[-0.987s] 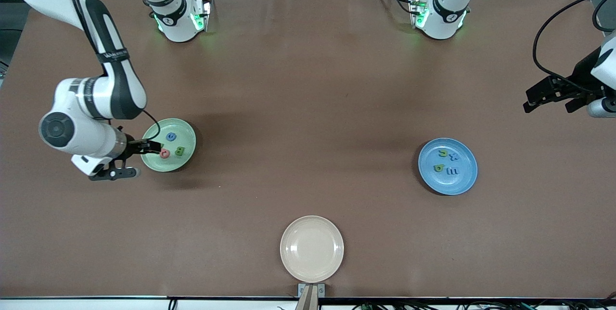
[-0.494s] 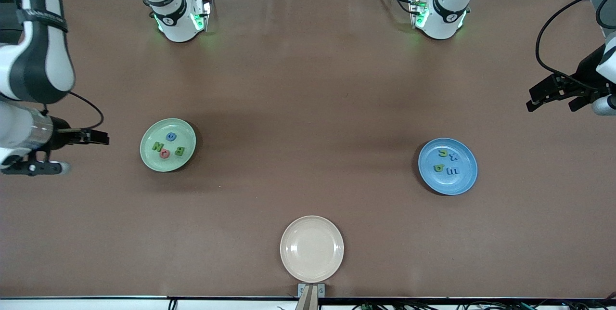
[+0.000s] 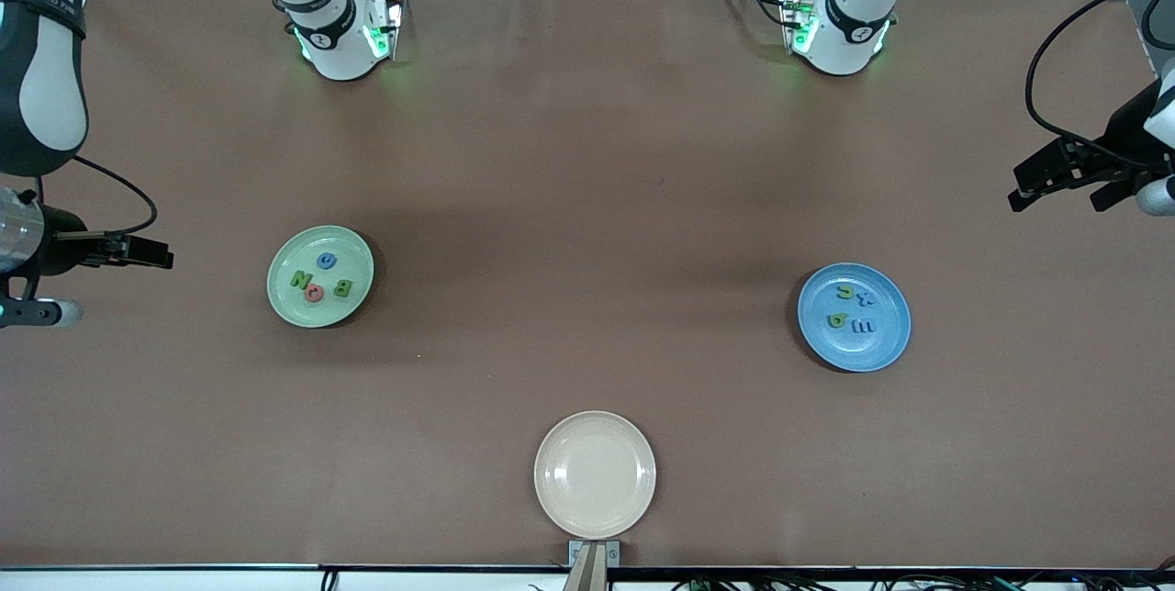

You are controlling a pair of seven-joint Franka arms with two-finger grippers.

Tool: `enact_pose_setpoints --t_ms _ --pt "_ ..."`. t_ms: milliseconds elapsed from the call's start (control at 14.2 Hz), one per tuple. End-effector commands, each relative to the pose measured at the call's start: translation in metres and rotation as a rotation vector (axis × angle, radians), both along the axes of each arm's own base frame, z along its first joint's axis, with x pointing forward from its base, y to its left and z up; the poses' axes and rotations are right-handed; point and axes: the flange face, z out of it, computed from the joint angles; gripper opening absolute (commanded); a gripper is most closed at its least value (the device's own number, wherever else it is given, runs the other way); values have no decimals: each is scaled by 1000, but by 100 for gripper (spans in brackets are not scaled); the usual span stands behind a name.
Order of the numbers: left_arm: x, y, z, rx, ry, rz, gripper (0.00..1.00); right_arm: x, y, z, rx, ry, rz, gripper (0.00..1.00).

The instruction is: Sort upper and lower case letters into plates

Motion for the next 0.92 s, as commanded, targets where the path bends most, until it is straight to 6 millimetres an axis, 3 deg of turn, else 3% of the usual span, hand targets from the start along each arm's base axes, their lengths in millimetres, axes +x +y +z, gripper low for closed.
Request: enact_pose_setpoints --t_ms 0,353,846 --pt "-3 2 11 18 -15 5 100 3 -4 6 11 1 -17 100" --pt "-4 -4 21 17 -29 -6 100 3 4 9 11 -5 -5 100" --pt "-5 -3 17 20 -1 -5 100 -12 14 24 39 39 -4 100"
